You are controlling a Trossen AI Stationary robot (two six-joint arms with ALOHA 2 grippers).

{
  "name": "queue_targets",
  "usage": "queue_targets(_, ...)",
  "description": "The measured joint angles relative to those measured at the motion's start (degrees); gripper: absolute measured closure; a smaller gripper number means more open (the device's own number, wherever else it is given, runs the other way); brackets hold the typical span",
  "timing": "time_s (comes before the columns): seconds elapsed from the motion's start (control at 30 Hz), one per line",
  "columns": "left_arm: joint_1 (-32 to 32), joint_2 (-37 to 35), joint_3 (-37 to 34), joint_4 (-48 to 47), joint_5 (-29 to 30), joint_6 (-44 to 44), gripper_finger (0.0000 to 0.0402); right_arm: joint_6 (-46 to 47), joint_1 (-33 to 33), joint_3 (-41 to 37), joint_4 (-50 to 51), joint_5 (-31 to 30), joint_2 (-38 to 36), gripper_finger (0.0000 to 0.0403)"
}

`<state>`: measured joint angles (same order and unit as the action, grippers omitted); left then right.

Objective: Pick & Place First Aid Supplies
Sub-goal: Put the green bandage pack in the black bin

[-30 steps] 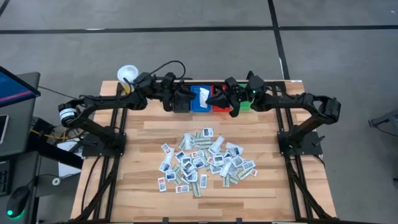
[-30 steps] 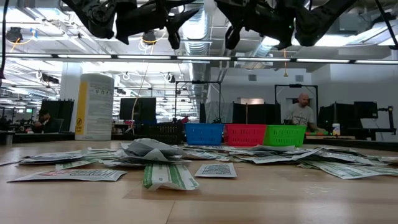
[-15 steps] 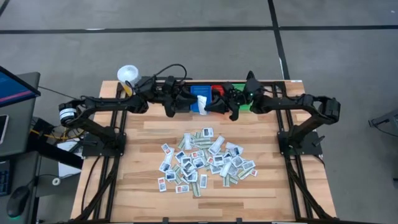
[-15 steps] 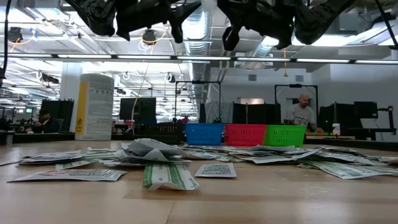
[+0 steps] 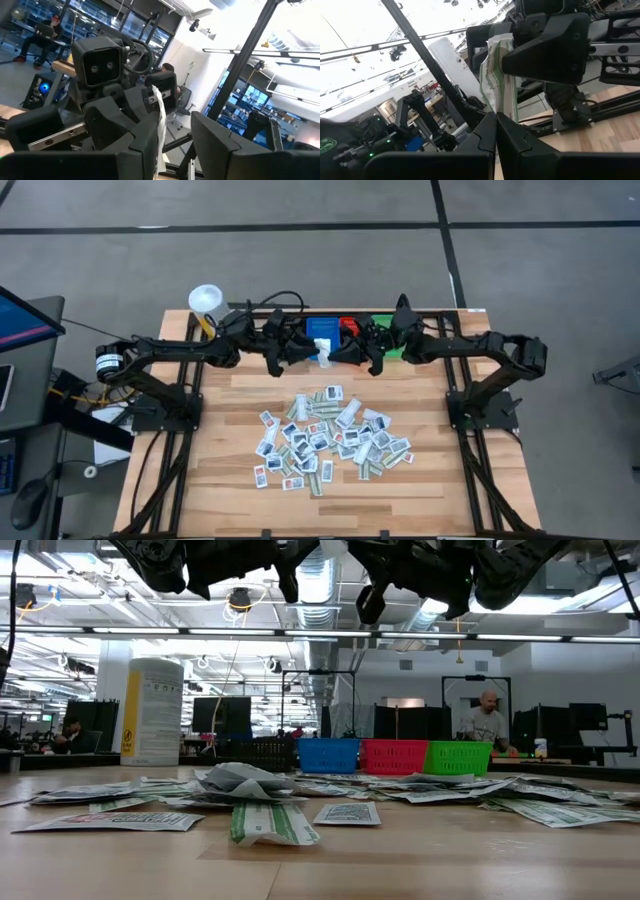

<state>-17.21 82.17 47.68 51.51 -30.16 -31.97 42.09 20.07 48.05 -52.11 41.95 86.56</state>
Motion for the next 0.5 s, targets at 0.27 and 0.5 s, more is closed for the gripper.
queue_targets(0.27, 0.50, 0.00, 0.00, 0.02, 1.16, -0.08, 0.0307, 0.00, -1.33, 0.00, -0.12, -0.02, 0.00, 0.0403)
queue_targets(0.5, 0.79, -0.02, 0.00, 0.00, 1.43, -0.06, 0.0354, -0.02, -1.74, 0.00, -0.16, -0.02, 0.00, 0.0403)
